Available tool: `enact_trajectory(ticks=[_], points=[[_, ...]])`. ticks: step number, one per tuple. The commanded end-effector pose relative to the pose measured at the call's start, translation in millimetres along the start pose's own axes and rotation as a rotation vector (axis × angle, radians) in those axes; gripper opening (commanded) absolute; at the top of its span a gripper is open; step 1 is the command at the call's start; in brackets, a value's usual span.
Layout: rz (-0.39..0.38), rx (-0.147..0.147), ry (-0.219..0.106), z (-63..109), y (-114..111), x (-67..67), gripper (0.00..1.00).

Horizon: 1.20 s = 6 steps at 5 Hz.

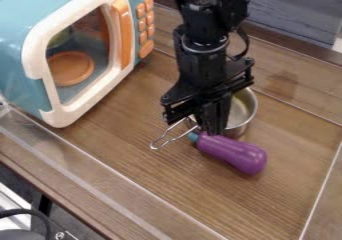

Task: Put the eggplant in the silver pot

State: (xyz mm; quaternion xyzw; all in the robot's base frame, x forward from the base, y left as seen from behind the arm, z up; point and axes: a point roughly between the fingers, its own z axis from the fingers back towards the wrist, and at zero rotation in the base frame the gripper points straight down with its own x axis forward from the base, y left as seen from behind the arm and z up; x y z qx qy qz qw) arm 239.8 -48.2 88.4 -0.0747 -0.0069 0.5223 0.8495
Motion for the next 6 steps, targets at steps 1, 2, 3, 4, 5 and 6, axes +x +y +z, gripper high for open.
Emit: enact_trajectory(ticks=[1,2,3,4,5,6], points=[[0.013,-0.065,-0.022,15.7,-9.4,5.1,0.00],[0.021,-0.071,-0.021,17.5,-10.2,6.2,0.00],[0.026,-0.078,-0.022,19.0,-10.4,7.3,0.00],[0.029,-0.085,-0.023,19.7,-10.1,8.0,0.00],[0.031,-0.092,-0.026,20.2,-9.8,8.7,0.00],[0.052,-0.085,-0.023,15.7,-8.5,8.4,0.00]])
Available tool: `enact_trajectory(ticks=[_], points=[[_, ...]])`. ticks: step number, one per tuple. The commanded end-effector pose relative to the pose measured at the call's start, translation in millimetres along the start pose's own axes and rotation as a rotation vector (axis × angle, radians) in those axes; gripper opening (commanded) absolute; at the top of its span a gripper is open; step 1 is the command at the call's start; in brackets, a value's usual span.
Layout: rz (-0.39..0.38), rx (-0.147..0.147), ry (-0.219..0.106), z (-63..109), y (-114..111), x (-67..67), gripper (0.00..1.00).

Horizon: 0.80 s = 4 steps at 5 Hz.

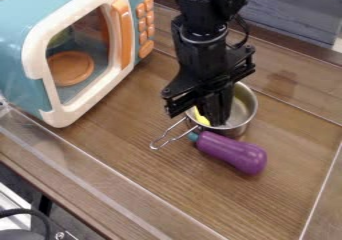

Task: Put the eggplant in the silver pot

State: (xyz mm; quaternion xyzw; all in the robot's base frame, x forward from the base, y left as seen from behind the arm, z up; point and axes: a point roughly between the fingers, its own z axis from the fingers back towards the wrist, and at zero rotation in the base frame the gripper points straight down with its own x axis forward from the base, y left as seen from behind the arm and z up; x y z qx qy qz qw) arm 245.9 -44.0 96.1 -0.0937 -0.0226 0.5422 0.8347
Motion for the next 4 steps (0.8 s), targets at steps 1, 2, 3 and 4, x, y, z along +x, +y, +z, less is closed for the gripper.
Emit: enact_trajectory(ticks=[1,2,3,4], points=[[0.025,-0.027,-0.011,3.6,-2.8,2.1,0.00],[0.041,-0.019,-0.009,-0.2,-1.7,2.2,0.00],[0.055,-0.009,-0.006,-3.7,-0.8,2.4,0.00],[0.071,0.003,-0.004,-5.5,-0.4,3.0,0.00]])
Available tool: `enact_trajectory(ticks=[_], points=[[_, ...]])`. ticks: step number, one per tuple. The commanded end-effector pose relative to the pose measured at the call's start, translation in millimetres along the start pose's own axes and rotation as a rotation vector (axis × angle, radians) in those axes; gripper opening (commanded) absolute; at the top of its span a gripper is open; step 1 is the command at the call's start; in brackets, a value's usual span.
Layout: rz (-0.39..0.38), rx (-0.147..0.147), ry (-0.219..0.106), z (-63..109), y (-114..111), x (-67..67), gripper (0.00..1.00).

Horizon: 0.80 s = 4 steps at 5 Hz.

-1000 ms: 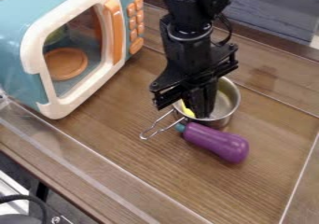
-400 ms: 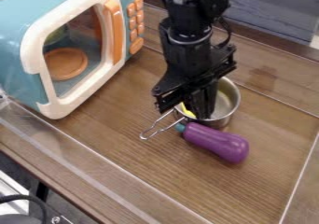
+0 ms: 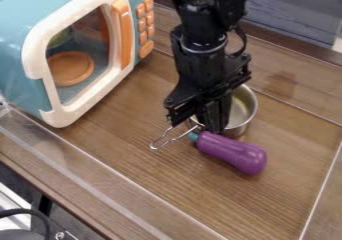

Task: Put the eggplant in the silver pot

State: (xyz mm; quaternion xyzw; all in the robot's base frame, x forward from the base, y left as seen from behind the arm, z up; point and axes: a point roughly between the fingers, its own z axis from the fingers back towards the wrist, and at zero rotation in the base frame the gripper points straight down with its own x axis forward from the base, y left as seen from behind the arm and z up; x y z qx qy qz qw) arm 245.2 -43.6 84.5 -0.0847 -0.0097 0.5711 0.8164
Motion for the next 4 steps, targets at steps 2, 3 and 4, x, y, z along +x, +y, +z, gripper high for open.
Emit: enact_trajectory(ticks=[2,3,4], points=[[0.040,-0.001,0.003,6.0,-3.6,3.9,0.00],[0.057,0.015,0.015,9.2,-3.6,5.1,0.00],[0.072,0.025,0.029,10.3,-3.7,5.4,0.00]])
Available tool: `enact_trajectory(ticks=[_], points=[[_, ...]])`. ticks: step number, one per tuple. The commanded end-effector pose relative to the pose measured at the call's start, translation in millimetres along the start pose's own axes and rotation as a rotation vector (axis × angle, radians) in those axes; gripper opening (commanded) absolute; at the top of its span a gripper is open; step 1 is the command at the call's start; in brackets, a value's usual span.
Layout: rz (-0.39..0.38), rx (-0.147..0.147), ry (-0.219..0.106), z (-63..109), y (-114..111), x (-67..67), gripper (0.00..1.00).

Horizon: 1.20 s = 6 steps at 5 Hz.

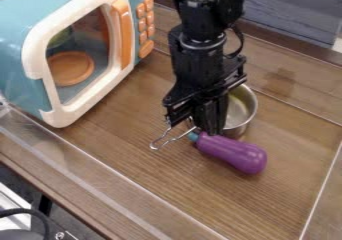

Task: Put the eggplant in the silver pot

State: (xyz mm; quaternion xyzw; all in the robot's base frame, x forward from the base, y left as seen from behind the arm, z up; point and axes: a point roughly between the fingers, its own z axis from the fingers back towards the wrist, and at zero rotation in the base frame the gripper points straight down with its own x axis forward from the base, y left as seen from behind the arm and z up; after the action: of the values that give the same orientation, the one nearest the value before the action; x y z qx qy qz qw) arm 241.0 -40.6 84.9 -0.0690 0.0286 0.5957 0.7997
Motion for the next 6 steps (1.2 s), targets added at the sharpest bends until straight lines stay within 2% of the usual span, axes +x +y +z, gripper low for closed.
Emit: enact_trajectory(ticks=[1,6], points=[[0.015,-0.034,0.005,11.8,-7.9,3.3,0.00],[0.052,-0.028,0.087,15.7,-8.0,0.6,0.00]])
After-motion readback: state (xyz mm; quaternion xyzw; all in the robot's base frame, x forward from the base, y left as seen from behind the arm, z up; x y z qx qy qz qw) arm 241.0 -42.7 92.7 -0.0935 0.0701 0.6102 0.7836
